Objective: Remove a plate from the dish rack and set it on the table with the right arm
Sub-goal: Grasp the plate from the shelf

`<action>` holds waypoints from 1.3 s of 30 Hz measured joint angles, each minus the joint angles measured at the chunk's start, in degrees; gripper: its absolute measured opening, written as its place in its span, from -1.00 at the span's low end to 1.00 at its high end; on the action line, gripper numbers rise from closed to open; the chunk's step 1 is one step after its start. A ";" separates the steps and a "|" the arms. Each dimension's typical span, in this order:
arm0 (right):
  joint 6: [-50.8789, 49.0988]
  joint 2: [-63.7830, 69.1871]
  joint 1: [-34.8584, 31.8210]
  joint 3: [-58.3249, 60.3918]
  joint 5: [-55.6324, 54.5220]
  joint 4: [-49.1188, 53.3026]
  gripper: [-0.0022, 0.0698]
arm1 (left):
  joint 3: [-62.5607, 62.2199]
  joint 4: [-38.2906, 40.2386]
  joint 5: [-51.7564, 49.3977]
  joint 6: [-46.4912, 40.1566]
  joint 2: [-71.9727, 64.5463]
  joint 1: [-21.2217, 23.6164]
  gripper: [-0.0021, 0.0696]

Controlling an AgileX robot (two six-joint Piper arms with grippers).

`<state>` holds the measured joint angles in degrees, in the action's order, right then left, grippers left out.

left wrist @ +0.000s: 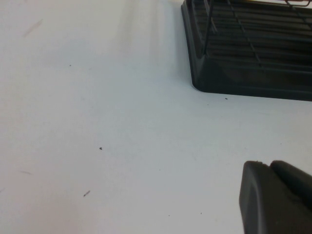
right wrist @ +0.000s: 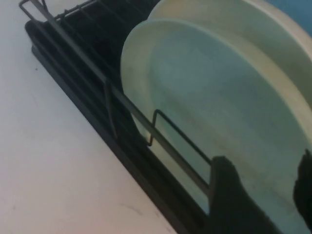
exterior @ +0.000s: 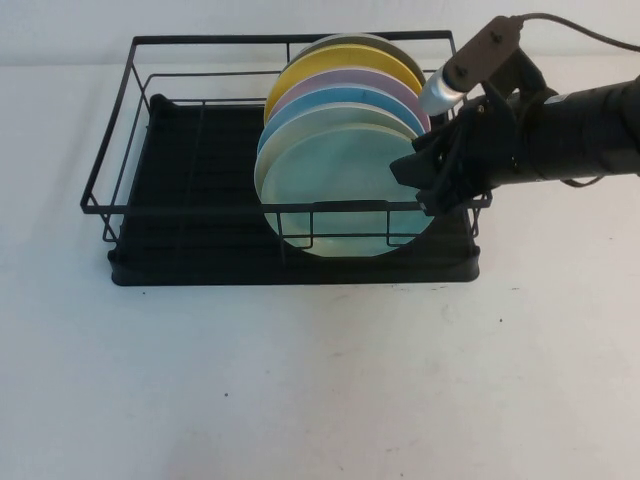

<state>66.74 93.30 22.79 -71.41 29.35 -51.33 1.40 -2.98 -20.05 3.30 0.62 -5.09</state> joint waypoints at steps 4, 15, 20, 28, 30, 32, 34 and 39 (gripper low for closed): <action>3.86 0.68 0.00 -0.46 -2.65 0.20 -0.09 | 0.00 0.00 0.00 0.00 0.00 0.00 -0.96; 9.53 1.60 0.00 -1.05 -10.02 -0.29 -0.13 | 0.00 0.00 0.00 0.00 0.00 0.00 -0.96; 10.30 3.53 0.00 -1.05 -10.80 -0.29 -0.17 | 0.00 0.00 0.00 0.00 0.00 0.00 -0.96; 10.57 6.34 0.00 -1.05 -11.85 -1.09 -0.17 | 0.00 0.00 0.00 0.00 0.00 0.00 -0.96; 10.57 6.73 0.00 -1.05 -12.61 -1.09 -0.17 | 0.00 0.00 0.00 0.00 0.00 0.00 -0.96; 10.65 6.99 0.00 -1.05 -13.74 -1.30 -0.17 | 0.00 0.00 0.00 0.00 0.00 0.00 -0.96; 10.65 7.28 0.00 -1.05 -14.12 -1.39 -0.17 | 0.00 0.00 0.00 0.00 0.00 0.00 -0.96; 10.65 7.39 0.00 -1.05 -14.27 -1.54 -0.17 | 0.00 0.00 0.00 0.00 0.00 0.00 -0.96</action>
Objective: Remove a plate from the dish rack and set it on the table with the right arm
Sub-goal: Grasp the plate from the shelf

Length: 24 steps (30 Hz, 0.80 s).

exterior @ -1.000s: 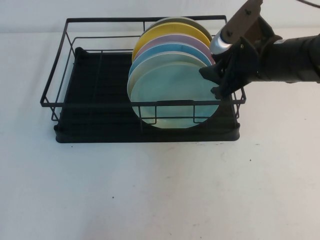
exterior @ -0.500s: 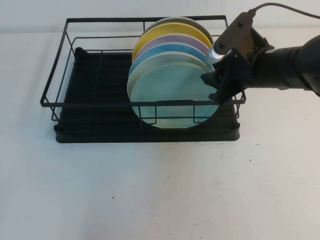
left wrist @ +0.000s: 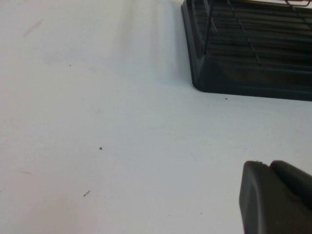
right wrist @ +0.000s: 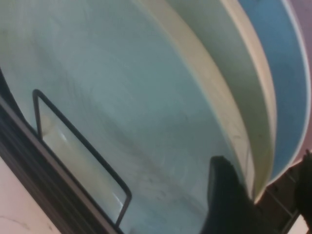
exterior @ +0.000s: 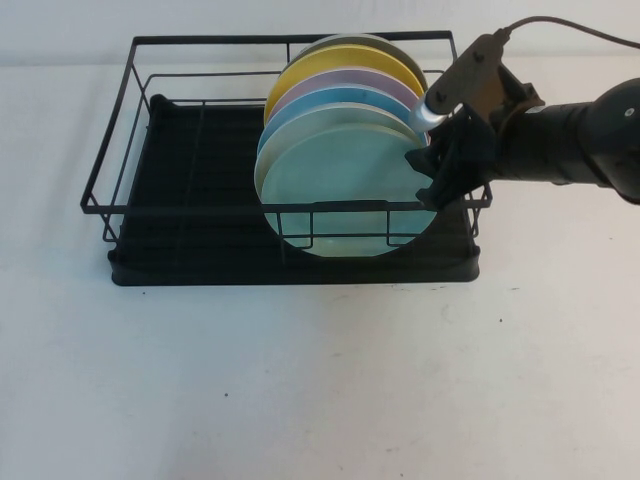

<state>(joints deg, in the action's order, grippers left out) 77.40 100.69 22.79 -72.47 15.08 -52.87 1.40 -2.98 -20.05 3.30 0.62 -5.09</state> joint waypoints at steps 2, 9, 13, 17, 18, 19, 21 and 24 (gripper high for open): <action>0.00 0.02 0.00 0.00 -0.10 0.01 -0.17 | 0.00 0.00 0.00 0.00 0.00 0.00 -0.96; 0.00 1.55 0.00 0.00 -1.15 -2.52 -0.19 | 0.00 0.00 0.00 0.00 0.00 0.00 -0.96; 0.13 2.60 0.00 0.00 -1.02 -3.17 -0.19 | 0.00 0.00 0.00 0.00 0.00 0.00 -0.96; 0.13 2.81 0.09 0.00 -0.78 -4.15 -0.24 | 0.00 0.00 0.00 0.00 0.00 0.00 -0.96; 0.13 2.81 0.09 0.00 -0.68 -4.26 -0.27 | 0.00 0.00 0.00 0.00 0.00 0.00 -0.96; 0.13 2.81 0.09 0.00 -0.68 -4.26 -0.32 | 0.00 0.00 0.00 0.00 0.00 0.00 -0.96; 0.17 2.81 0.09 0.00 -0.34 -4.38 -0.43 | 0.00 0.00 0.00 0.00 0.00 0.00 -0.96; 0.17 2.81 0.09 0.00 -0.29 -4.45 -0.60 | 0.00 0.00 0.00 0.00 0.00 0.00 -0.96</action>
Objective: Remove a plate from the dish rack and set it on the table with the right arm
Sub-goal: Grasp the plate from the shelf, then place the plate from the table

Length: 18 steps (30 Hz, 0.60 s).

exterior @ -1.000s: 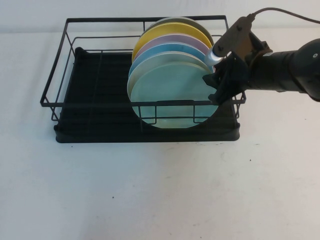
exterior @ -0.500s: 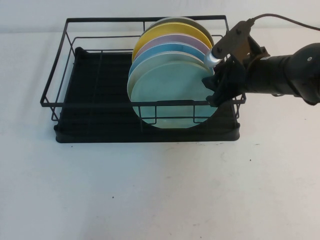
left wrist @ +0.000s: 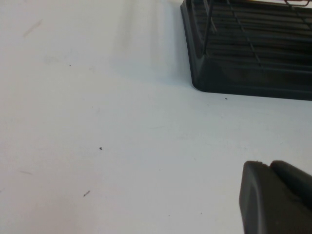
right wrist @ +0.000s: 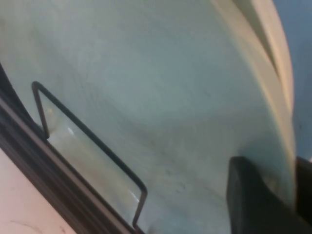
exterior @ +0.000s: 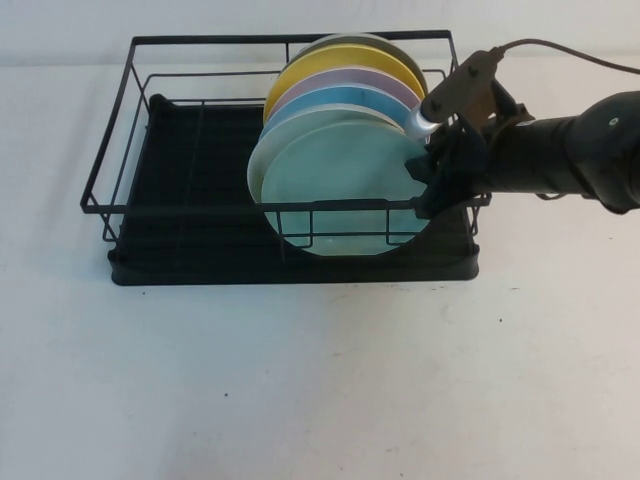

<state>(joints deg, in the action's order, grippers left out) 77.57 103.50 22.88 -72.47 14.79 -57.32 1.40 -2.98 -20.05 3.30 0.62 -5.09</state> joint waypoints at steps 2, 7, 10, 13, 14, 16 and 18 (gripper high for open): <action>0.21 -0.44 0.00 0.00 0.00 0.00 -0.73 | 0.00 0.00 0.00 0.00 0.00 0.00 -0.96; 0.79 -2.81 0.00 0.00 -0.49 0.86 -0.87 | 0.00 0.00 0.00 0.00 0.00 0.00 -0.96; 1.22 -5.43 0.00 0.00 -1.21 0.86 -0.89 | 0.00 0.00 0.00 0.00 0.00 0.00 -0.96; 1.32 -8.71 0.00 0.00 -1.72 0.86 -0.89 | 0.00 0.00 0.00 0.00 0.00 0.00 -0.96; 1.32 -9.89 0.00 0.00 -1.87 0.86 -0.89 | 0.00 0.00 0.00 0.00 0.00 0.00 -0.96; 1.32 -12.31 0.00 0.00 -2.02 0.75 -0.90 | 0.00 0.00 0.00 0.00 0.00 0.00 -0.96; 0.35 -15.37 0.00 0.00 -1.75 0.61 -0.90 | 0.00 0.00 0.00 0.00 0.00 0.00 -0.96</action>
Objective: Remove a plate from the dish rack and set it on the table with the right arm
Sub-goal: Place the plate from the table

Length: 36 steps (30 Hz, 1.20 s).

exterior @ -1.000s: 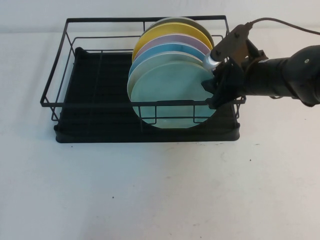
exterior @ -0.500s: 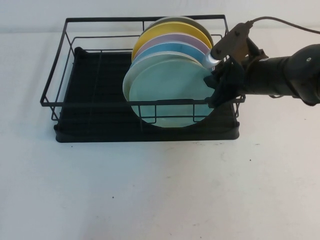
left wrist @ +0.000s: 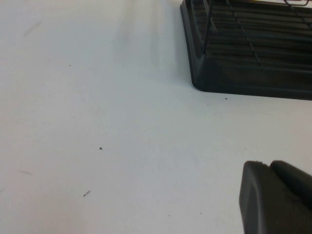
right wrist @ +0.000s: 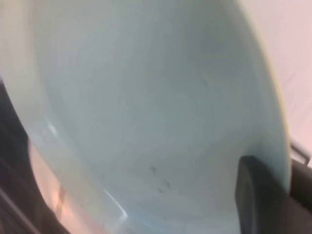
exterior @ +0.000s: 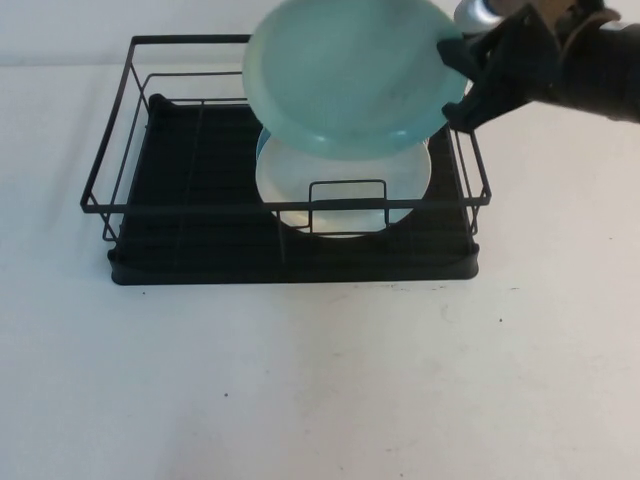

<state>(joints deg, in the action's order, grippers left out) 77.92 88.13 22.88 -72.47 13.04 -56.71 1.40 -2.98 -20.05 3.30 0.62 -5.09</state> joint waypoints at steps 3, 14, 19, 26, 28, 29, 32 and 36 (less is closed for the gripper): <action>-4.00 -4.66 0.00 0.00 2.30 -0.11 -0.90 | 0.00 0.00 0.00 0.00 0.00 0.00 -0.96; -49.94 -14.57 0.00 0.00 28.43 22.52 -0.90 | 0.00 0.00 0.00 0.00 0.00 0.00 -0.96; -67.27 -13.22 0.00 2.45 40.84 29.98 -0.90 | 0.00 0.00 0.00 0.00 0.00 0.00 -0.96; -70.48 -6.41 0.00 11.83 38.98 23.26 -0.90 | 0.00 0.00 0.00 0.00 0.00 0.00 -0.96; -70.31 -3.29 0.00 12.91 37.77 22.63 -0.90 | 0.00 0.00 0.00 0.00 0.00 0.00 -0.96; -69.43 -1.53 0.00 13.07 37.21 21.62 -0.90 | 0.00 0.00 0.00 0.00 0.00 0.00 -0.96; -65.11 3.00 0.00 13.07 34.98 16.11 -0.90 | 0.00 0.00 0.00 0.00 0.00 0.00 -0.96; -61.71 8.81 0.00 13.07 32.31 11.50 -0.90 | 0.00 0.00 0.00 0.00 0.00 0.00 -0.96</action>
<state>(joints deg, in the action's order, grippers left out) 16.21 96.94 22.88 -59.40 45.35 -45.21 1.40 -2.98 -20.05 3.30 0.62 -5.09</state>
